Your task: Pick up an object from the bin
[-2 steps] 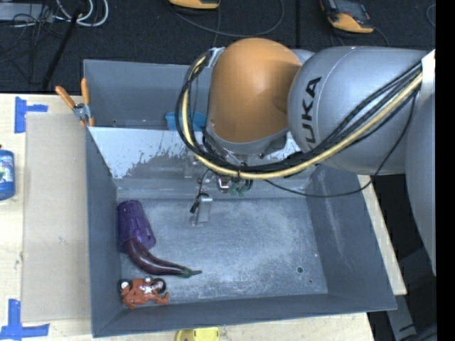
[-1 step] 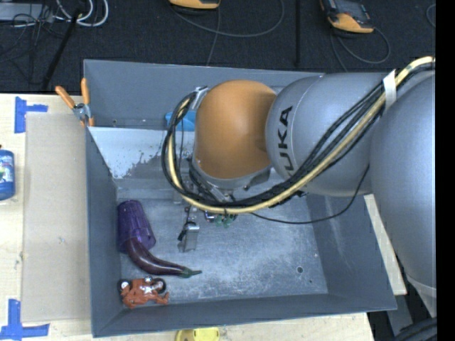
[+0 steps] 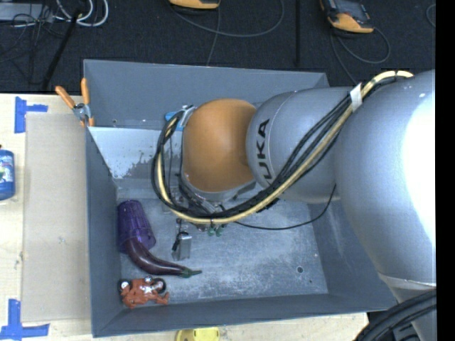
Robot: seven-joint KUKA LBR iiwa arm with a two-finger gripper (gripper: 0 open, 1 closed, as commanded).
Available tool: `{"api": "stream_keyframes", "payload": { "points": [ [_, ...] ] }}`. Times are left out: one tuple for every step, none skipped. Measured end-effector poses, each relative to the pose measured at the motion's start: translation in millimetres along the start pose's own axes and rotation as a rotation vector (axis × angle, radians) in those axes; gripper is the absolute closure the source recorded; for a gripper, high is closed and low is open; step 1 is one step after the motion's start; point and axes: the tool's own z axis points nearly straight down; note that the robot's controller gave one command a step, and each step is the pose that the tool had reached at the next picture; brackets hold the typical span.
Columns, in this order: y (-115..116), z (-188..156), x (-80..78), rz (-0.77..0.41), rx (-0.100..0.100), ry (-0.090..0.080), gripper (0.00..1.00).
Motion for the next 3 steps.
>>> {"api": "stream_keyframes", "payload": {
  "points": [
    [5,28,14.7,-0.008,0.001,0.009,0.00],
    [22,44,15.8,-0.110,0.001,0.003,0.00],
    [18,53,28.5,-0.080,0.000,0.004,1.00]
  ]
}}
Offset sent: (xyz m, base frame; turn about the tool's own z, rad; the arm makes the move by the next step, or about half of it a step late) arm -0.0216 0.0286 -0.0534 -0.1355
